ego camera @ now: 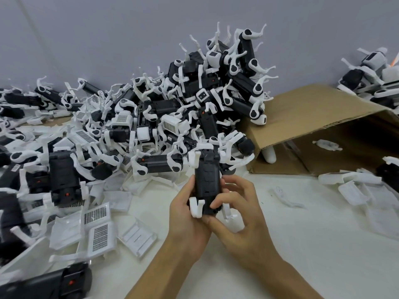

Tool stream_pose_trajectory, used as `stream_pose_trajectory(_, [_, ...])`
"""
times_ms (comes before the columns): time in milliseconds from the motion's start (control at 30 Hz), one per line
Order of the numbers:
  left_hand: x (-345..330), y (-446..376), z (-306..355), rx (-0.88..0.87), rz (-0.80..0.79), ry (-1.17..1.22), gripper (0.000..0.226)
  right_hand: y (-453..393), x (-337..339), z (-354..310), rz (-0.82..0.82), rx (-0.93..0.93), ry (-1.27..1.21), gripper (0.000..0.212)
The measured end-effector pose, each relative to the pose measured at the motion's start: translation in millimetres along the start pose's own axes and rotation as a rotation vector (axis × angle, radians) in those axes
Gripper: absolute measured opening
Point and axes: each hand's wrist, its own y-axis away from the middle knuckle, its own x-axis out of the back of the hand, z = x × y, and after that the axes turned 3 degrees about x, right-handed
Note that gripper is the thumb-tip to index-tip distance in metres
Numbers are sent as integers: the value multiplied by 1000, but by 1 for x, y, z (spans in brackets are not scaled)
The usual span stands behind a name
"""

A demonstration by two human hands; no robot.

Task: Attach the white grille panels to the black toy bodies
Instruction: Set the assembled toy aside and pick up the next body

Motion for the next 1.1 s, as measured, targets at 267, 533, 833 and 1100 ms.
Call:
stream_pose_trajectory(267, [2, -1, 2, -46, 18, 10, 54, 1, -1, -1, 23, 42, 18, 26])
stream_pose_trajectory(533, [2, -1, 4, -77, 6, -5, 58, 1, 0, 0, 31, 16, 82, 41])
stream_pose_trajectory(833, [0, -1, 3, -45, 8, 18, 50, 1, -1, -2, 45, 15, 53, 34])
stream_pose_trajectory(1100, [0, -1, 2, 12, 9, 47, 45, 2, -2, 1, 29, 23, 5, 31])
